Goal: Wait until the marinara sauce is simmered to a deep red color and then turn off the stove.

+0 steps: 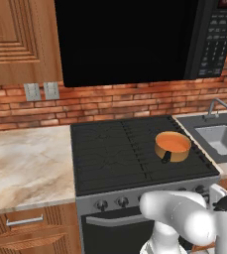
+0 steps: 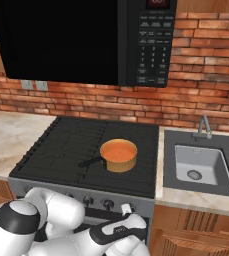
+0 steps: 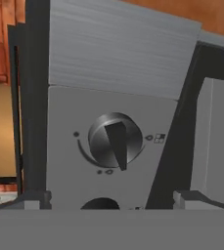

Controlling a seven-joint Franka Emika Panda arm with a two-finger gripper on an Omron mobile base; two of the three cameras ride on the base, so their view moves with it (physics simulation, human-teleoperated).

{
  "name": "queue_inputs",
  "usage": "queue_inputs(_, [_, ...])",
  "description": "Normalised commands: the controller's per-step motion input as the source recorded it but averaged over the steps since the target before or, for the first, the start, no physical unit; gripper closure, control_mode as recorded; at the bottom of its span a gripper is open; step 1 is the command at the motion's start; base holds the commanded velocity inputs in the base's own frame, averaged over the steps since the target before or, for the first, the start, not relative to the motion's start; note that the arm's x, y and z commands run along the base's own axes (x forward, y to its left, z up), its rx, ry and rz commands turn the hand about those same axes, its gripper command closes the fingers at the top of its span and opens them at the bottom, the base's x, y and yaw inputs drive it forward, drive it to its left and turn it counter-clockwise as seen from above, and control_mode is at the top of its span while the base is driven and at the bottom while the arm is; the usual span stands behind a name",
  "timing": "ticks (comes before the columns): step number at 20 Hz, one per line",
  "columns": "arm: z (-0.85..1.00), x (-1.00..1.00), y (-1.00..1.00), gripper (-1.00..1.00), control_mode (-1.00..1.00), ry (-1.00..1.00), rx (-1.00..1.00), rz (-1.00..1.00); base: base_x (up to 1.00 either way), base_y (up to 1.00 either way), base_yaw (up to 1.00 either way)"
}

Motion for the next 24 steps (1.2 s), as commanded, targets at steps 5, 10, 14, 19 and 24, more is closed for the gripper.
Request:
queue_inputs(5, [0.0, 0.05, 0.0, -1.0, -1.0, 0.0, 0.0, -0.01, 0.0, 0.0, 0.0])
queue_inputs(10, [-0.01, 0.1, -0.02, -1.0, -1.0, 0.0, 0.0, -0.02, 0.0, 0.0, 0.0])
queue_inputs(14, [-0.02, 0.16, -0.05, -1.0, -1.0, 0.0, 0.0, -0.01, 0.0, 0.0, 0.0])
queue_inputs(19, [-0.02, 0.19, -0.07, -1.0, -1.0, 0.0, 0.0, 0.0, 0.0, 0.0, 0.0])
queue_inputs(24, [-0.1, 0.07, -0.13, -1.0, -1.0, 0.0, 0.0, 0.0, 0.0, 0.0, 0.0])
